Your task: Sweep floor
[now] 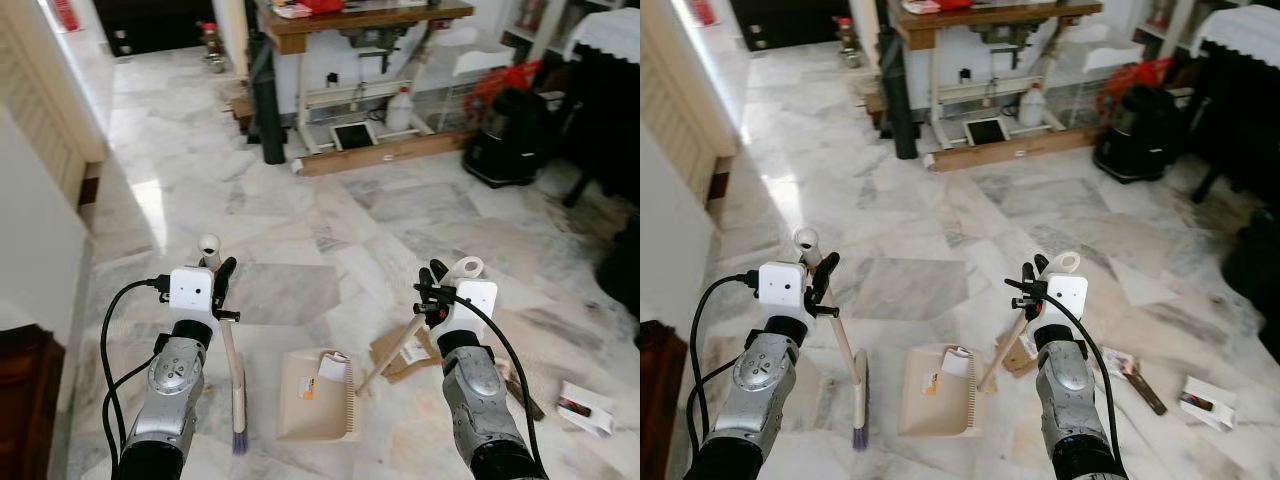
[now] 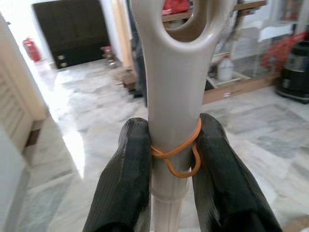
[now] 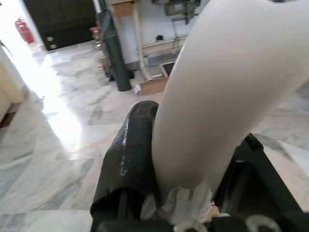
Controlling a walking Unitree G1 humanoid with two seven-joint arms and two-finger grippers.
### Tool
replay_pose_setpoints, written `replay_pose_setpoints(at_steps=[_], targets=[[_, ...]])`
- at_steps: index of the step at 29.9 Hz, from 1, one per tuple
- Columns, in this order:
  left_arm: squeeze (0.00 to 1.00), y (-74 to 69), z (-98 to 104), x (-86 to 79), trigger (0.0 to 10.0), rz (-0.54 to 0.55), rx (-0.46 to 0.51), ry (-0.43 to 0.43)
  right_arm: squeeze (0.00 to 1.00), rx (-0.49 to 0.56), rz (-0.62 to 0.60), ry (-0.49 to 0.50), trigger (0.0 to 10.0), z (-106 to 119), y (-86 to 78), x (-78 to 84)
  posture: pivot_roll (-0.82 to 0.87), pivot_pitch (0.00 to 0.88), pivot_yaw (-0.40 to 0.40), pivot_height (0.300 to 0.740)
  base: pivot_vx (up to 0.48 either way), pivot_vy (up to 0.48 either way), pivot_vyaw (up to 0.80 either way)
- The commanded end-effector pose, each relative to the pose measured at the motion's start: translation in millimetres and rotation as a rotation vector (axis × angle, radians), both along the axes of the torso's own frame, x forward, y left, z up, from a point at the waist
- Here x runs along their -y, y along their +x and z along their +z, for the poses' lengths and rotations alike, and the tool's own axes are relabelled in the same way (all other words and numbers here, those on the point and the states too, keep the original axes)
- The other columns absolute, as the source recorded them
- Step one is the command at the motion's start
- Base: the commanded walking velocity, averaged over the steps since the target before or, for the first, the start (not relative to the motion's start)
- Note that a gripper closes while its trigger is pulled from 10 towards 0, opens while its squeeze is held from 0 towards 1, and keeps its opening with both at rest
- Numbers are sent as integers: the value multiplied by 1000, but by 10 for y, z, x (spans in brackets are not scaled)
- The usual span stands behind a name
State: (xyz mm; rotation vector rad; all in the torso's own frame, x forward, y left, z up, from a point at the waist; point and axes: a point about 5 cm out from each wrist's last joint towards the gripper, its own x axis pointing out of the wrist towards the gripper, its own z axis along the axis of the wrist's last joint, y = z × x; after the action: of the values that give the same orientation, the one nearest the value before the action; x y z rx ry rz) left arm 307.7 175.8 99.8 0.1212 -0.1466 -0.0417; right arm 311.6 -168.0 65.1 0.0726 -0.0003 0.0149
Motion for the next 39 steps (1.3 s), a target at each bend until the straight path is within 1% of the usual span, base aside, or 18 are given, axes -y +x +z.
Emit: replay_pose_setpoints(at_steps=[1, 39], targets=[[0, 16, 94, -8, 10000, 1, 46, 16, 0, 51, -5, 10, 10000, 125, 61, 2, 82, 0, 12, 740, 0, 0, 794], [0, 14, 65, 29, 10000, -1, 26, 17, 0, 35, 0, 3, 10000, 110, 73, 8, 89, 0, 8, 740, 0, 0, 794]])
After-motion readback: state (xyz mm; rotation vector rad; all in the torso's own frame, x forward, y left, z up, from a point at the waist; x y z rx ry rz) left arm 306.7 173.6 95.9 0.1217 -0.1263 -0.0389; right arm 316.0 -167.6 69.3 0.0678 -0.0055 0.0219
